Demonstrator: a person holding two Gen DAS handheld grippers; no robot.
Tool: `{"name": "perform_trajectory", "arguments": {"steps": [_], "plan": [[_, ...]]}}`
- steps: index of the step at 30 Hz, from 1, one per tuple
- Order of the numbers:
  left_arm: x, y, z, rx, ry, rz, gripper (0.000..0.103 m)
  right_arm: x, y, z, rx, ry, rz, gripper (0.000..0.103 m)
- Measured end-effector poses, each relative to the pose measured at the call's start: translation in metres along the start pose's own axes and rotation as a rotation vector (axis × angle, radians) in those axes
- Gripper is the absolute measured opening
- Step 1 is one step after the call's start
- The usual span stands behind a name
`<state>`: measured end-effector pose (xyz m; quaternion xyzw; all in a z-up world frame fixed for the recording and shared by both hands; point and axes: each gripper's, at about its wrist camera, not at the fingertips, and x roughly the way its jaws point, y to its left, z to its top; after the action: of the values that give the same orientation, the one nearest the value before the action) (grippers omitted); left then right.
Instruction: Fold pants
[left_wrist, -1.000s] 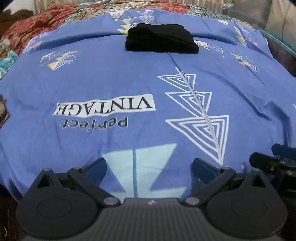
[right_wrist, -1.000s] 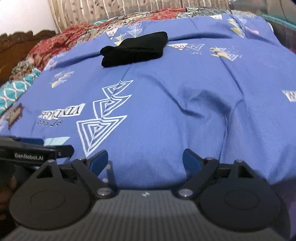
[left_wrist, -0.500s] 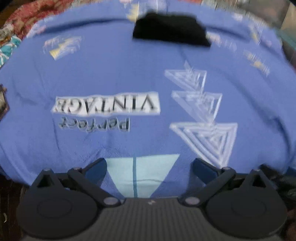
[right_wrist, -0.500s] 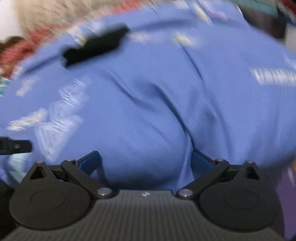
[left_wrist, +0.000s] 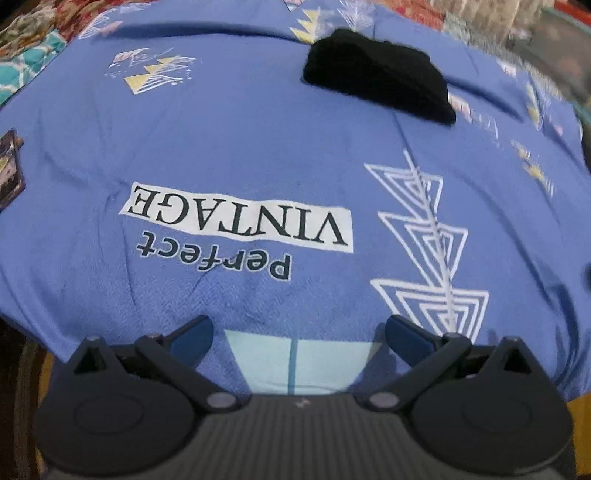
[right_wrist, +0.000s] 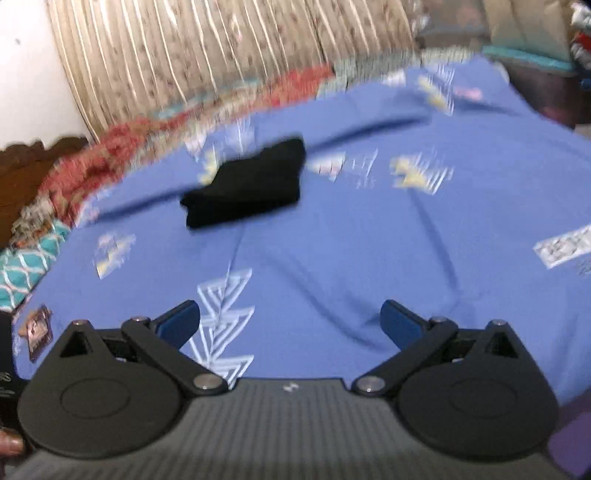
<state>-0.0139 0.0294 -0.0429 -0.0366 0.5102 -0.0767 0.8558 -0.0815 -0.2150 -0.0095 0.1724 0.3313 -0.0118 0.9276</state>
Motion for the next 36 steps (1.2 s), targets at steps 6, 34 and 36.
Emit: {"name": "perform_trajectory", "arguments": {"steps": [6, 34, 36], "plan": [[0.005, -0.008, -0.004, 0.079, -0.020, 0.037, 0.103, 0.034, 0.010, -0.032, -0.043, 0.167, -0.016, 0.103], [-0.044, -0.010, -0.001, 0.097, -0.120, 0.208, 0.103, -0.013, 0.023, -0.018, -0.044, 0.053, 0.025, 0.103], [-0.045, -0.011, -0.002, 0.104, -0.121, 0.216, 0.103, -0.015, 0.023, -0.020, -0.035, 0.055, 0.025, 0.103]]}}
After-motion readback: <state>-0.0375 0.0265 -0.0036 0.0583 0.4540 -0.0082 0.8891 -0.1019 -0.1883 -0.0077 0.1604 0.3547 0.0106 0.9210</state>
